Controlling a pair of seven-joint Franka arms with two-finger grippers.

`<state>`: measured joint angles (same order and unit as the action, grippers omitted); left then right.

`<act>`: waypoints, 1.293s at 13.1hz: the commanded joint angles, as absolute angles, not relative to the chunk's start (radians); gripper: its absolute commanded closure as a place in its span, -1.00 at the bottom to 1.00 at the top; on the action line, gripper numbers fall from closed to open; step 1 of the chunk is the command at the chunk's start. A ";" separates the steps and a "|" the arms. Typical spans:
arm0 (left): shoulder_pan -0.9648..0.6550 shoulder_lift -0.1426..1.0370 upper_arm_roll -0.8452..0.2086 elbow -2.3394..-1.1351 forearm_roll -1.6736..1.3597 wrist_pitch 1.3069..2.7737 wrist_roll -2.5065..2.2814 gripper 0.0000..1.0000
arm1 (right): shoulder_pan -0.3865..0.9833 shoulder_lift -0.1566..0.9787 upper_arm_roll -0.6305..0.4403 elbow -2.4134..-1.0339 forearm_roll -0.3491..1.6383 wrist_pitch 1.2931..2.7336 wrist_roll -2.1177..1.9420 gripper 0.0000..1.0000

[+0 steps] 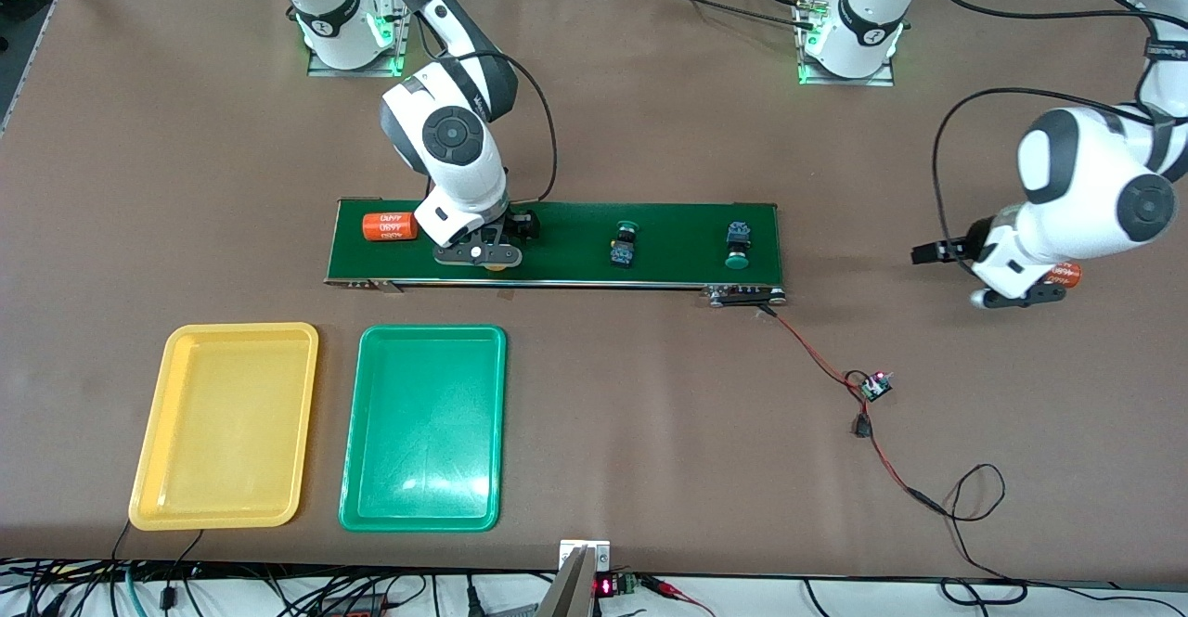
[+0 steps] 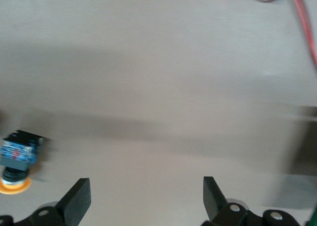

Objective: Sort buttons by color to trays
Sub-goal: 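Grasp the yellow button with the right gripper while the left gripper withdraws, then carry the yellow button into the yellow tray with the right gripper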

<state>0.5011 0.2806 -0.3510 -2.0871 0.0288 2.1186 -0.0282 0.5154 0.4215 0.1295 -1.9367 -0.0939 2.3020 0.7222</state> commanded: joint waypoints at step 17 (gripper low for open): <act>0.715 0.526 -0.367 -1.950 0.318 2.175 0.349 -1.00 | 0.526 0.423 0.061 -1.904 -0.123 2.229 0.637 0.38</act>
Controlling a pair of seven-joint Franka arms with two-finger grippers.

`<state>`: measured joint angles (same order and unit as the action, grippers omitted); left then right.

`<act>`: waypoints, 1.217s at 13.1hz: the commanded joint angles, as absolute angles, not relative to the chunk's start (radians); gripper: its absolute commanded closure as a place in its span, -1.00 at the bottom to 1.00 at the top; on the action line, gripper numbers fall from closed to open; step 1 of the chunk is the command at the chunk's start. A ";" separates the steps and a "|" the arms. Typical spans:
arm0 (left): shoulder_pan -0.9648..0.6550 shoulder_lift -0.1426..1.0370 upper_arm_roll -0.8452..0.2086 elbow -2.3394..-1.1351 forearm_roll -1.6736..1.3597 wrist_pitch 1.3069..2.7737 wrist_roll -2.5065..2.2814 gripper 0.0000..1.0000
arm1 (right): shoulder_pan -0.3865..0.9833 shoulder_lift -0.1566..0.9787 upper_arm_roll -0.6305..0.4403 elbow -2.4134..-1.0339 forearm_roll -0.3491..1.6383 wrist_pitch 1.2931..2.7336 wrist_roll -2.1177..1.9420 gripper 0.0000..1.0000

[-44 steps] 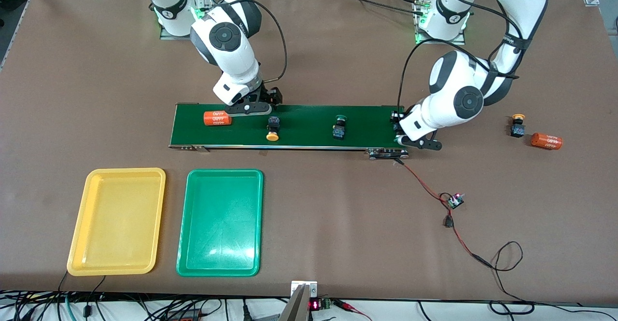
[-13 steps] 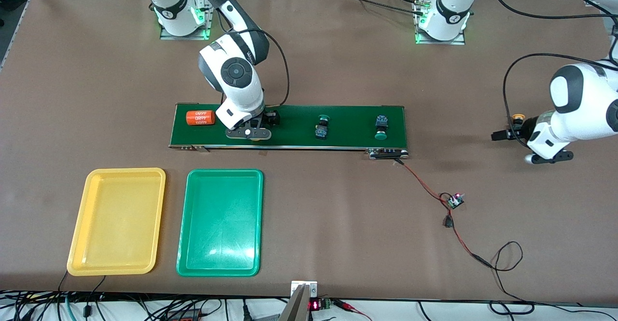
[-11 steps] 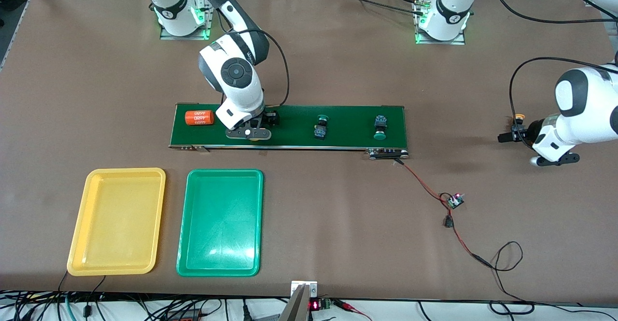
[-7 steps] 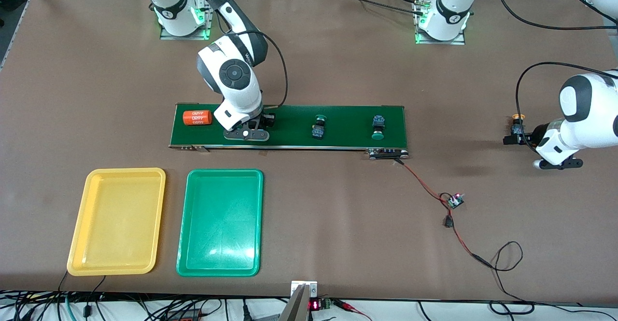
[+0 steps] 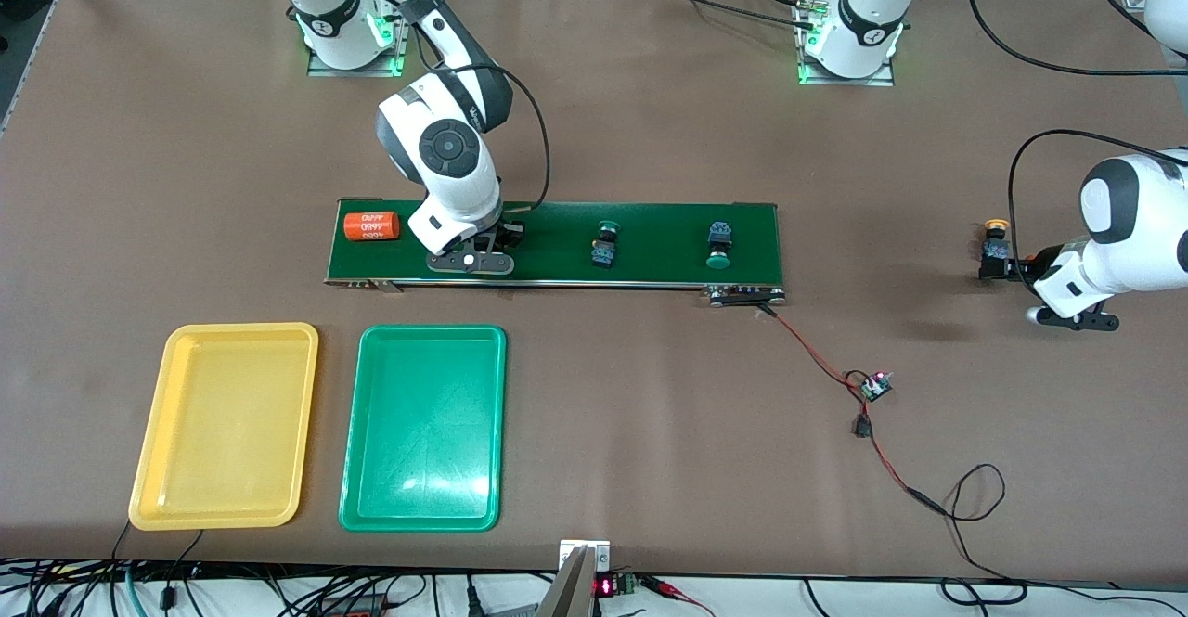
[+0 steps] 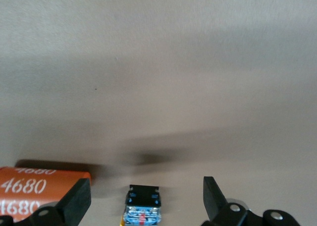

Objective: Sort buttons by color to trays
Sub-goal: 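Carry the yellow button into the yellow tray with the right gripper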

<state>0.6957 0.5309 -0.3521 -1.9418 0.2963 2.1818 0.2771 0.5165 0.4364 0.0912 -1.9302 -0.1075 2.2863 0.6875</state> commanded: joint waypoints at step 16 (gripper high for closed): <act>0.781 0.468 -0.367 -2.152 0.318 2.344 0.505 -1.00 | 0.109 0.454 -0.052 -1.942 -0.541 2.514 -0.135 0.35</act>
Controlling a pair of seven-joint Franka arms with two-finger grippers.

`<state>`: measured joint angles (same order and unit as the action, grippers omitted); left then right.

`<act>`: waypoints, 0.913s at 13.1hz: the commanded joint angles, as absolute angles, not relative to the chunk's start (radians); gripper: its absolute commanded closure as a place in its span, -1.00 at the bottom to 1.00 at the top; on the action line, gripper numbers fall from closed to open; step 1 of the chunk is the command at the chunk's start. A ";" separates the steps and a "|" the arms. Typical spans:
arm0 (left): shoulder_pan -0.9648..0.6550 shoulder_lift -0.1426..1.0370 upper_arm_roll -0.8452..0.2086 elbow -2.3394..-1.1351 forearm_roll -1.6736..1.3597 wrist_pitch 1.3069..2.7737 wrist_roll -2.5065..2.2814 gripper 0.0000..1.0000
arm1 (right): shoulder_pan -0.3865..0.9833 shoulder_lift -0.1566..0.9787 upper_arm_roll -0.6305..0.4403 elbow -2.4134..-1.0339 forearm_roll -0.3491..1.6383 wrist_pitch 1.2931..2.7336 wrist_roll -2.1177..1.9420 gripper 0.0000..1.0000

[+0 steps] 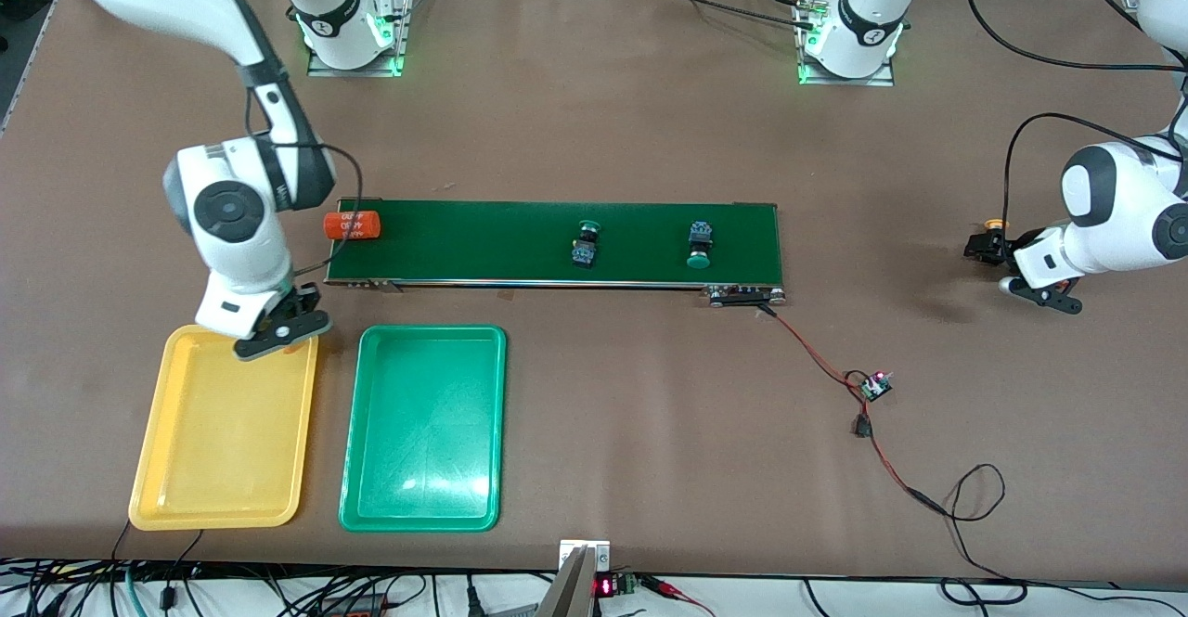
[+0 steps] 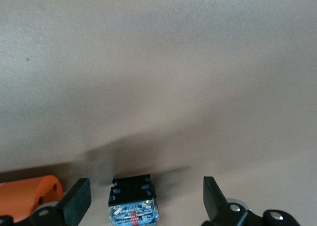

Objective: Sort buttons by color to trays
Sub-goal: 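Carry the yellow button into the yellow tray with the right gripper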

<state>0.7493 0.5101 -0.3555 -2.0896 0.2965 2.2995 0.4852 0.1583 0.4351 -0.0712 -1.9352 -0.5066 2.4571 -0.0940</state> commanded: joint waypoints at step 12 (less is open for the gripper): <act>0.808 0.437 -0.354 -2.191 0.319 2.407 0.574 -0.83 | 0.018 0.531 -0.048 -1.950 -0.546 2.700 -0.218 -0.69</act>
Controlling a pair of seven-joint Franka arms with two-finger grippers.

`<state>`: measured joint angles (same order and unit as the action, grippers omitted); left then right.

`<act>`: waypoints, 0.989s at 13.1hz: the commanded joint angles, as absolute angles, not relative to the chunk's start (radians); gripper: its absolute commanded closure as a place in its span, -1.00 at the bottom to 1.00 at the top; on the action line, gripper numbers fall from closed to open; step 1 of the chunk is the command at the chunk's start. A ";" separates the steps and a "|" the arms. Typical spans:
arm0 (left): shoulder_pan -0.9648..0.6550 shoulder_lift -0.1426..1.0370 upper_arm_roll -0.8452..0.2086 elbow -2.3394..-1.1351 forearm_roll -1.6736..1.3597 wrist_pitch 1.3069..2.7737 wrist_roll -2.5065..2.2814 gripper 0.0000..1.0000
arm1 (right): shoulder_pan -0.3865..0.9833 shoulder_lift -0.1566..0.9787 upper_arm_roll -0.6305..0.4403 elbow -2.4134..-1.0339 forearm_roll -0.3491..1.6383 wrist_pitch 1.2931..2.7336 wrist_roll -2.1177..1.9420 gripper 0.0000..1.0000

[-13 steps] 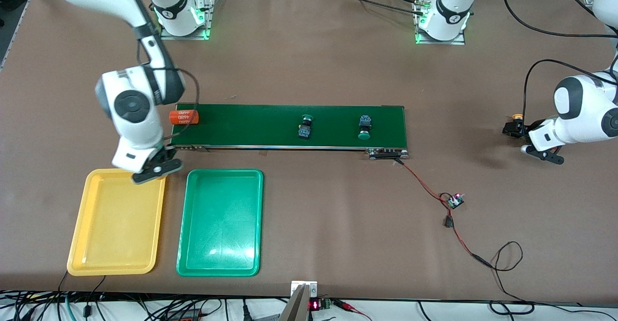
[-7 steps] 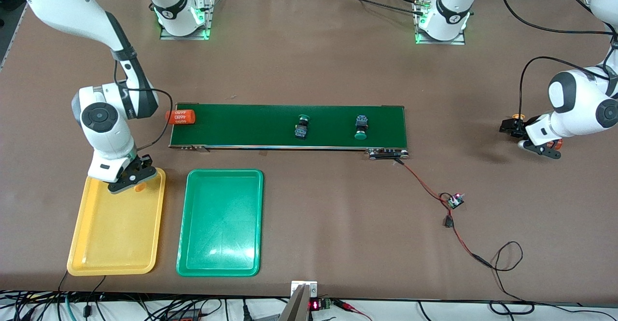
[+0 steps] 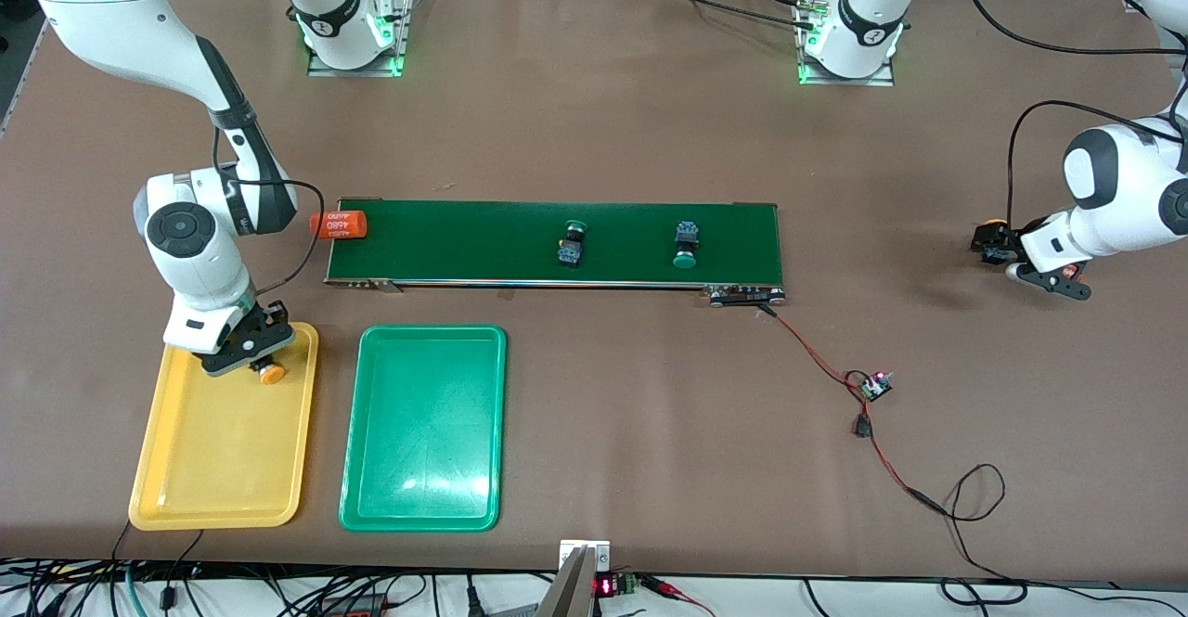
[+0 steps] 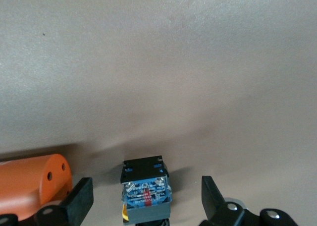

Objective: Sort buttons by color to trays
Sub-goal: 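Carry the yellow button into the yellow tray with the right gripper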

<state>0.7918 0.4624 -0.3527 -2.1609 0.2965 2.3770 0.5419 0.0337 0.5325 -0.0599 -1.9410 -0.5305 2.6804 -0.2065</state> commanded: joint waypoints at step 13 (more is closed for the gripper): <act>0.801 0.419 -0.357 -2.188 0.318 2.404 0.614 1.00 | 0.058 0.308 0.166 -1.994 -0.352 2.274 0.104 -1.00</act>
<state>0.8043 0.4589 -0.3535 -2.1804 0.2969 2.4052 0.5989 0.0464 0.3527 0.1474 -1.9709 -0.4308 2.3217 0.0708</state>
